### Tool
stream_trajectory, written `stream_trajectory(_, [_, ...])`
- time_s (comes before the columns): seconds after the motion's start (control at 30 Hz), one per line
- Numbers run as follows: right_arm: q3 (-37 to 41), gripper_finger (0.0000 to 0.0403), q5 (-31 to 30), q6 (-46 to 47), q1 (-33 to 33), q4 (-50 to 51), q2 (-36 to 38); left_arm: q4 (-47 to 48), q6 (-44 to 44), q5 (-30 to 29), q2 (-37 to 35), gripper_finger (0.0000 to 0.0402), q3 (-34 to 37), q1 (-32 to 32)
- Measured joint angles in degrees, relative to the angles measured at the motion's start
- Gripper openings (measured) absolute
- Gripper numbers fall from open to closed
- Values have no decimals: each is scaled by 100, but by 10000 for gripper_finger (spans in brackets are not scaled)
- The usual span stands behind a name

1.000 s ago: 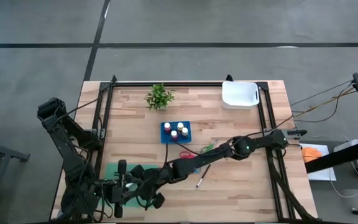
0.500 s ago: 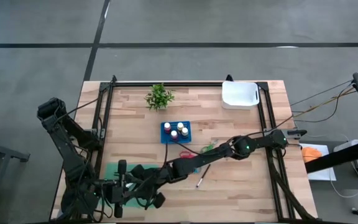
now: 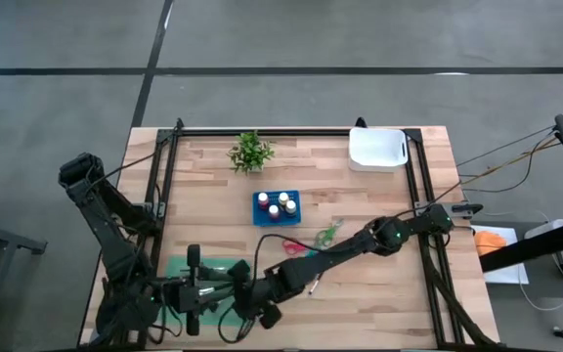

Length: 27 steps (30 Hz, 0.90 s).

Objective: Pick & Place Paint Supplies
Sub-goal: Put the blush brush into the green bin

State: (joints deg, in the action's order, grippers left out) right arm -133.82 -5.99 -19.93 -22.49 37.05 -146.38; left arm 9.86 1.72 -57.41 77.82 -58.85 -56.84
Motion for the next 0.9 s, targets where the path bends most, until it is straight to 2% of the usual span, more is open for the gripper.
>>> stream_trajectory(0.27, [23, 208, -682, 765, -279, 1865, 345, 60, -31, 85, -31, 174, 6, 4])
stream_trajectory(0.4, [33, 208, -989, 710, -541, 1677, 540, 56, -85, 108, -31, 174, 7, 4])
stream_trajectory(0.6, [20, 208, -2084, 538, -833, 1405, 821, 91, -2, 125, -31, 174, 17, 17])
stream_trajectory(0.77, [128, 208, -2131, 1380, -1084, 2472, 1044, 449, 647, 451, -29, 174, 19, 4])
stream_trajectory(0.9, [847, 208, -2132, 1871, -1225, 2610, 1029, 741, 1016, 501, 30, 173, 22, 9])
